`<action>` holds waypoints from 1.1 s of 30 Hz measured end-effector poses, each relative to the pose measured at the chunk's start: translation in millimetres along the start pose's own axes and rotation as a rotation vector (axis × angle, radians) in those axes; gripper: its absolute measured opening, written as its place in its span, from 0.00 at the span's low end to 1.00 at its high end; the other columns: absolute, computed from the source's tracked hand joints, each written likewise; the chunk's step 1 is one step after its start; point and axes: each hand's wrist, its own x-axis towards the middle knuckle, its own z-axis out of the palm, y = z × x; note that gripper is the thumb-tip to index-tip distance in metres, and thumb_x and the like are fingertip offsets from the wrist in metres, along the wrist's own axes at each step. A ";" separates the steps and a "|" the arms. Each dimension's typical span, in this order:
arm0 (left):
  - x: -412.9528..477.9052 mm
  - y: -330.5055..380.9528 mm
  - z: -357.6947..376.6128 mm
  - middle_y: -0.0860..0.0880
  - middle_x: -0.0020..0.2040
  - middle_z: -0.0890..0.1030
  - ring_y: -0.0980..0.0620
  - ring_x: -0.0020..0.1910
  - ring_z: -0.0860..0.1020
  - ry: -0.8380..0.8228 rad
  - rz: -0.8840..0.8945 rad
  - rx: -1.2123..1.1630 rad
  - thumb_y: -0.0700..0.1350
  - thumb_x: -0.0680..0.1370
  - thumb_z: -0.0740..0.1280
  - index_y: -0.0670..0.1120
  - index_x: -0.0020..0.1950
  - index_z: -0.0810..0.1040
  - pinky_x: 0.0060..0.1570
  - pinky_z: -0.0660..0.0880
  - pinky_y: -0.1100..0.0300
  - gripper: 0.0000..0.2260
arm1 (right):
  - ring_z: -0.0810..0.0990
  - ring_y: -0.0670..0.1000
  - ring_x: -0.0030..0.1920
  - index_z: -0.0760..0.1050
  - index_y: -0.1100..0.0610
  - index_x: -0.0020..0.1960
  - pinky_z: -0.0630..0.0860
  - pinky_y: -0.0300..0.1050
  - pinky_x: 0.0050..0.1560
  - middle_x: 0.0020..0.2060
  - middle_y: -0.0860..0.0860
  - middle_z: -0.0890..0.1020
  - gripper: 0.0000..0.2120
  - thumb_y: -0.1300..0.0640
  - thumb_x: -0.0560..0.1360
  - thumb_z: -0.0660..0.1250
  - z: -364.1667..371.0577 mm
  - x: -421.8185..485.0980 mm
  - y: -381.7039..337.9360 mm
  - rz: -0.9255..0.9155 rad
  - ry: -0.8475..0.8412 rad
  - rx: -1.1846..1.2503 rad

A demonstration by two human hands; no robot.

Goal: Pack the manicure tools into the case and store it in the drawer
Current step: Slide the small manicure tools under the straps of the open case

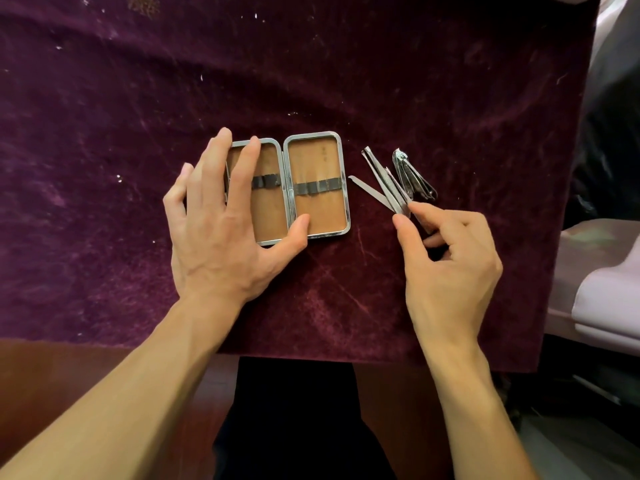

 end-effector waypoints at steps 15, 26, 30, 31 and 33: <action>0.7 -0.2 -0.1 0.44 0.82 0.62 0.44 0.77 0.67 0.002 0.000 -0.001 0.71 0.74 0.63 0.50 0.81 0.61 0.77 0.60 0.42 0.42 | 0.82 0.41 0.41 0.86 0.51 0.59 0.78 0.30 0.44 0.46 0.43 0.84 0.09 0.57 0.79 0.76 -0.3 9.3 -13.4 0.034 -0.068 -0.015; 0.4 -1.0 0.6 0.44 0.82 0.62 0.44 0.77 0.66 0.003 -0.001 0.002 0.72 0.74 0.62 0.50 0.81 0.61 0.77 0.60 0.43 0.42 | 0.82 0.40 0.46 0.86 0.50 0.55 0.74 0.22 0.44 0.42 0.42 0.85 0.07 0.58 0.78 0.77 -6.1 20.7 -20.8 0.094 -0.196 0.056; -0.3 -0.5 1.0 0.44 0.81 0.62 0.45 0.77 0.66 0.009 -0.004 0.005 0.71 0.74 0.61 0.50 0.81 0.61 0.76 0.59 0.44 0.41 | 0.83 0.41 0.44 0.86 0.52 0.56 0.74 0.22 0.43 0.41 0.42 0.85 0.08 0.59 0.78 0.76 -4.2 19.8 -24.0 0.088 -0.209 0.071; -0.1 -0.2 1.0 0.45 0.82 0.62 0.45 0.77 0.66 0.008 -0.006 0.003 0.71 0.74 0.61 0.50 0.81 0.61 0.76 0.59 0.44 0.41 | 0.83 0.41 0.43 0.86 0.52 0.56 0.74 0.23 0.43 0.41 0.42 0.85 0.08 0.59 0.78 0.76 -3.5 19.5 -24.6 0.093 -0.206 0.076; -0.1 0.0 0.8 0.45 0.82 0.62 0.45 0.77 0.66 0.007 -0.009 0.005 0.71 0.74 0.62 0.51 0.81 0.61 0.76 0.59 0.44 0.41 | 0.83 0.41 0.43 0.86 0.51 0.56 0.74 0.23 0.44 0.41 0.42 0.85 0.09 0.59 0.78 0.76 -2.8 19.0 -25.7 0.099 -0.199 0.084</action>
